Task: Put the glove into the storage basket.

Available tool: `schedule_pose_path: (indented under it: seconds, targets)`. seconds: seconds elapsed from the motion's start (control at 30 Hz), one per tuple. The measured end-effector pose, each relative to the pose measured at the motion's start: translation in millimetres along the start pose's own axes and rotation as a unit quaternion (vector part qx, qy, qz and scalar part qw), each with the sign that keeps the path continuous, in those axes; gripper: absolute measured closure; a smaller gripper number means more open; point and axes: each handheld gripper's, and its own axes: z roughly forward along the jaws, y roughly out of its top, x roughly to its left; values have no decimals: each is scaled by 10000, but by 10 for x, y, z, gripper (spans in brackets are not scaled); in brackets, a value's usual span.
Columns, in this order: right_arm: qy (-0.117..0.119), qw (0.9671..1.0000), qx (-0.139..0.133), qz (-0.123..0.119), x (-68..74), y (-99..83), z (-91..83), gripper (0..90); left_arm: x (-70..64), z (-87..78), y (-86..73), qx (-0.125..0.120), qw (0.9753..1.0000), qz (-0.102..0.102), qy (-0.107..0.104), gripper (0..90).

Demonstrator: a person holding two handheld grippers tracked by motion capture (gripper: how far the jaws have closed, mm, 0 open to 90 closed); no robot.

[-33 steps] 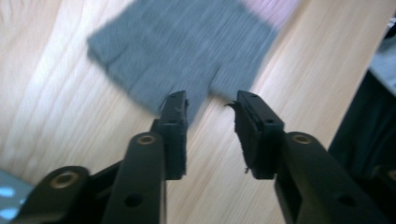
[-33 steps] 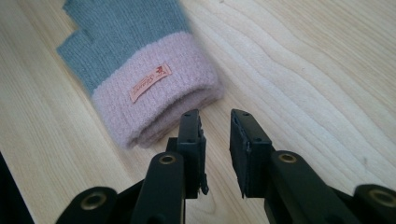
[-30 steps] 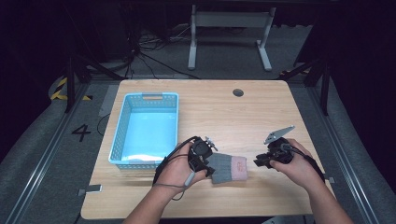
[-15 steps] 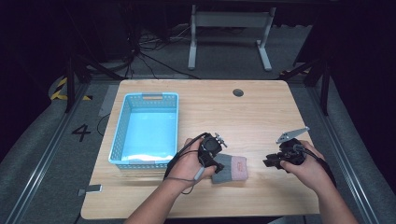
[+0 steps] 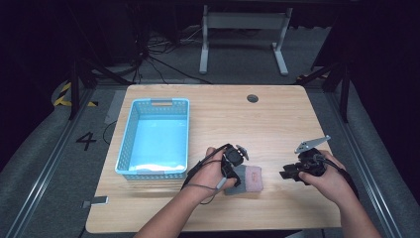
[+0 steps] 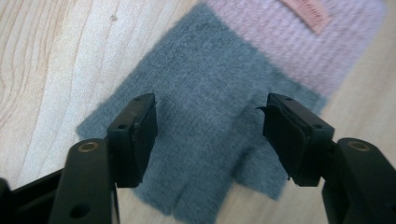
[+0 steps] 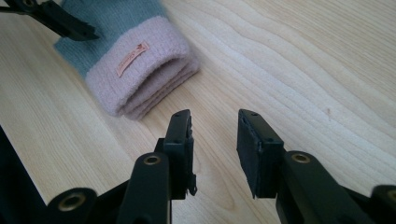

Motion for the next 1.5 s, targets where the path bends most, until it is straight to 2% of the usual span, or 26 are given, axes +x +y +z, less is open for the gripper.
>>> schedule_pose_path:
  seconds: [0.33, 0.6, 0.83, 1.07, 1.13, 1.27, 1.37, 1.5]
  targets:
    - [90, 9999, -46, -6, -7, 18, 18, 648, 0, 134, 35, 166, 9998, 28, 64, 262]
    - [119, 9999, -44, 7, 4, 22, 38, 642, -28, 159, 59, 293, 9995, 23, 121, 273]
    - [97, 9999, -97, 32, 1, 18, 21, 639, -71, 147, 80, 407, 9991, -15, 151, 378]
    - [98, 9999, -114, 1, 6, 19, 19, 639, -137, 130, 93, 427, 9990, 29, 125, 600]
    - [94, 9999, -113, 1, 3, 18, 19, 639, -138, 122, 91, 428, 9990, 51, 87, 639]
    - [87, 9999, -107, 5, -6, 14, 21, 639, -151, 107, 91, 420, 9990, 83, 130, 680]
    - [89, 9999, -103, 14, -11, 13, 22, 639, -146, 86, 87, 358, 9993, 39, 74, 694]
    - [99, 9999, -118, 29, -24, 16, 19, 640, -130, 1, 80, 309, 9995, 104, -25, 697]
